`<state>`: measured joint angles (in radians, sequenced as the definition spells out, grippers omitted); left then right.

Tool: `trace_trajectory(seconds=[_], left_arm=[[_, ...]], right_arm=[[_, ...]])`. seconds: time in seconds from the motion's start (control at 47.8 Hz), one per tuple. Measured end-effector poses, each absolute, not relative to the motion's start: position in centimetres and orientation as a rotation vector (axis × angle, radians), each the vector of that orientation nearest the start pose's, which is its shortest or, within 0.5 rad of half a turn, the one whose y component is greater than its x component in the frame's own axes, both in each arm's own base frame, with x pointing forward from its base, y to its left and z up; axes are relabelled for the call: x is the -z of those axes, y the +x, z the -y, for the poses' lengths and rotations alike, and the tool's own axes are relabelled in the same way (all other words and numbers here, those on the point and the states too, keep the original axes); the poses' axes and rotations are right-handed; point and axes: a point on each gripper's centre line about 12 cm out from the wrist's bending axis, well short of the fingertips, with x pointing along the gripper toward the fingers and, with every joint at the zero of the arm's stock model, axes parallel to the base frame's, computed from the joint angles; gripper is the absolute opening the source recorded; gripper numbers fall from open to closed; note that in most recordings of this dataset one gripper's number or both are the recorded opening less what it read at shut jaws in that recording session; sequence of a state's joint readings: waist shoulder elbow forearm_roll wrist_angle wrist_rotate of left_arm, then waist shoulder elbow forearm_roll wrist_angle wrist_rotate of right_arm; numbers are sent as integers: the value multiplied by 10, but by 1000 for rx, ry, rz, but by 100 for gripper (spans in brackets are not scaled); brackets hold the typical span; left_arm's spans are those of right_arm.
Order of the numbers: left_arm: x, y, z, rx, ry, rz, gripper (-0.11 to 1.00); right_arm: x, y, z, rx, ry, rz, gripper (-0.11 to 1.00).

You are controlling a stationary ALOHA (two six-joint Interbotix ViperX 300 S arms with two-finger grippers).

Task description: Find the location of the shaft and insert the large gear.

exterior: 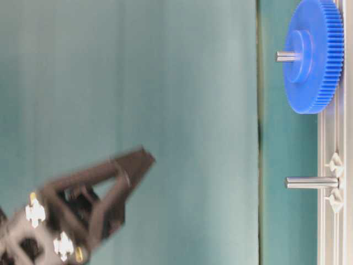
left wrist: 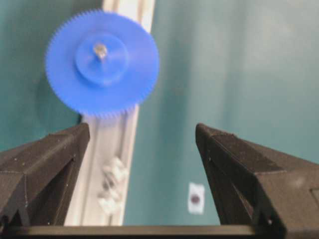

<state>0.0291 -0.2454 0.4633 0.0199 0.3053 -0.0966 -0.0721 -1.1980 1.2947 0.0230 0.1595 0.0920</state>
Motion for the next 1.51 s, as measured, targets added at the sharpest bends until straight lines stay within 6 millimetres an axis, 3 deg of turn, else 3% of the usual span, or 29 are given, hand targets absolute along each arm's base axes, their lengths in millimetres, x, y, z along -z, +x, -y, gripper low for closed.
trace_trajectory(seconds=[0.836,1.505], left_arm=[[-293,324,-7,-37,-79,-399,86],[-292,307,-6,-34,-73,-390,82]], right_arm=[[-227,151,11,84,127,-252,0],[-224,151,11,92,181,-257,0]])
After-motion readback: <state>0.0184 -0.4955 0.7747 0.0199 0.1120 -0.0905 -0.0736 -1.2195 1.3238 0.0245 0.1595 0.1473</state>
